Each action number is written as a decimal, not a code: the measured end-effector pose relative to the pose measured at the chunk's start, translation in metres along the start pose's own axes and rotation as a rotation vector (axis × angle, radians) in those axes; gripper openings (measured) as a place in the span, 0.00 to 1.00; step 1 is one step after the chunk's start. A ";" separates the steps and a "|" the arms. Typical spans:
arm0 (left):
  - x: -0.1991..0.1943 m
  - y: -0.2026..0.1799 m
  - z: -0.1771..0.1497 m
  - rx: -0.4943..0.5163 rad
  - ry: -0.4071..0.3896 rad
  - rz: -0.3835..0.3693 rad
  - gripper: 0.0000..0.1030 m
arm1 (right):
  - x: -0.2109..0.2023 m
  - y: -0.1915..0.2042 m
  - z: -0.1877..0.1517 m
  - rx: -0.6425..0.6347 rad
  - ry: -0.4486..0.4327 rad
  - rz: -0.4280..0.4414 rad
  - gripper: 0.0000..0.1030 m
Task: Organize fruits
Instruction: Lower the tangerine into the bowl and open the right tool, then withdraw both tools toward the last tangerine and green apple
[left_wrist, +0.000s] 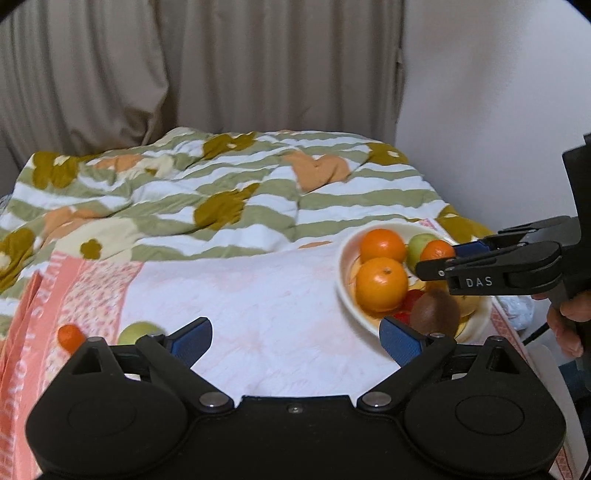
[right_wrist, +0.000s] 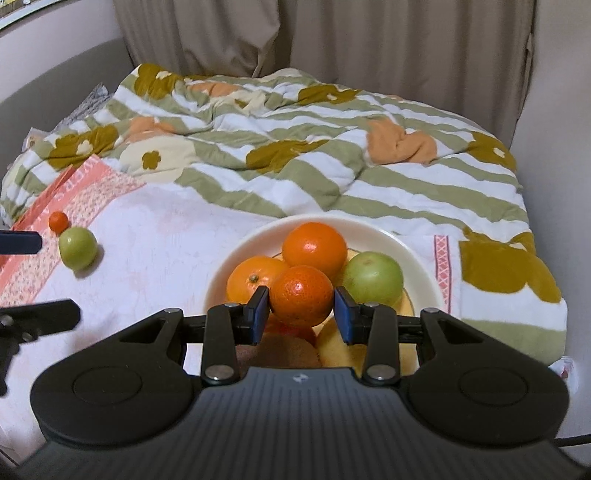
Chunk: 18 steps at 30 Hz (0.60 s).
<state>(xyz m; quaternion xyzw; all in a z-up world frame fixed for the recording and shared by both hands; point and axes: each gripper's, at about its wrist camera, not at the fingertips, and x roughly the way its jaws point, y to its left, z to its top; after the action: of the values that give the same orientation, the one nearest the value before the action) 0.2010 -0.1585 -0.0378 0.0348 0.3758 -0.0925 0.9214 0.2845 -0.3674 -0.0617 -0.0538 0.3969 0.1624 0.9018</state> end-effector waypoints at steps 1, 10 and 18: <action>-0.001 0.002 -0.002 -0.007 0.000 0.006 0.96 | 0.001 0.001 -0.001 -0.005 0.000 0.001 0.52; -0.014 0.008 -0.013 -0.041 0.002 0.028 0.96 | -0.014 0.017 -0.014 -0.080 -0.068 -0.050 1.00; -0.033 0.002 -0.017 -0.039 -0.021 0.035 0.96 | -0.041 0.021 -0.019 -0.048 -0.089 -0.044 1.00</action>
<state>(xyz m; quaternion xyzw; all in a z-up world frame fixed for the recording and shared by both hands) 0.1671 -0.1491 -0.0268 0.0223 0.3673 -0.0695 0.9272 0.2383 -0.3624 -0.0445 -0.0768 0.3510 0.1544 0.9204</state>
